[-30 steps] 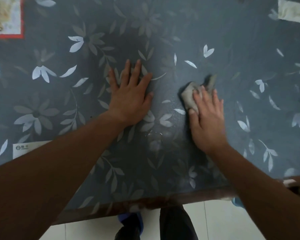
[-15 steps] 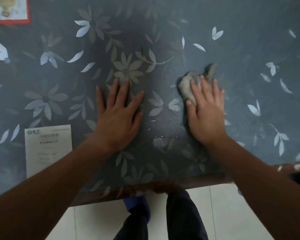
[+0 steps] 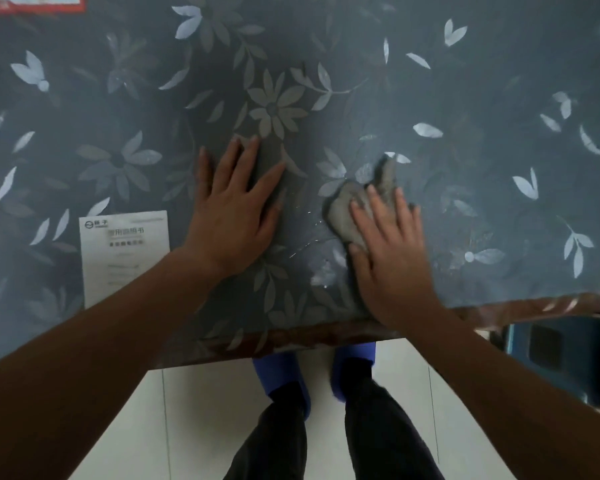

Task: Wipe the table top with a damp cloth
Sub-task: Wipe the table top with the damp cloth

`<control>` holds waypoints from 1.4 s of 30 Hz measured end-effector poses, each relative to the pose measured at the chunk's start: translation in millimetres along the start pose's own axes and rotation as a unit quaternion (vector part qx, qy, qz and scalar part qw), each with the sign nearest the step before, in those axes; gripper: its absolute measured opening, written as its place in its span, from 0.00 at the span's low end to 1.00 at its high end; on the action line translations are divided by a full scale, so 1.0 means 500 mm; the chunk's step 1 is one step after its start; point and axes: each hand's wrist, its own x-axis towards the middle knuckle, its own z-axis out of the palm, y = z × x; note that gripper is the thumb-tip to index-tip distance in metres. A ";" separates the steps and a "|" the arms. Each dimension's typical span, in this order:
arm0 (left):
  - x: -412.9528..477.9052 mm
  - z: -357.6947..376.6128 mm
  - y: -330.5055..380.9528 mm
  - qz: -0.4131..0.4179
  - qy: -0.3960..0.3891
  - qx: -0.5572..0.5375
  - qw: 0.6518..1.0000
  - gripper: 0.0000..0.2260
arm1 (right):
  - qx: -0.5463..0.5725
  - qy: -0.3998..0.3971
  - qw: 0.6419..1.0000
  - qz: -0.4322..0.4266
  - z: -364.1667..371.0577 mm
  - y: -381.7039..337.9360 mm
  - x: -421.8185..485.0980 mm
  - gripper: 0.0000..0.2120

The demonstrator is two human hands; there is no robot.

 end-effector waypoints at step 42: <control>-0.033 -0.020 -0.032 0.013 -0.003 -0.028 1.000 0.28 | 0.058 0.012 0.997 0.050 0.000 -0.017 -0.095 0.25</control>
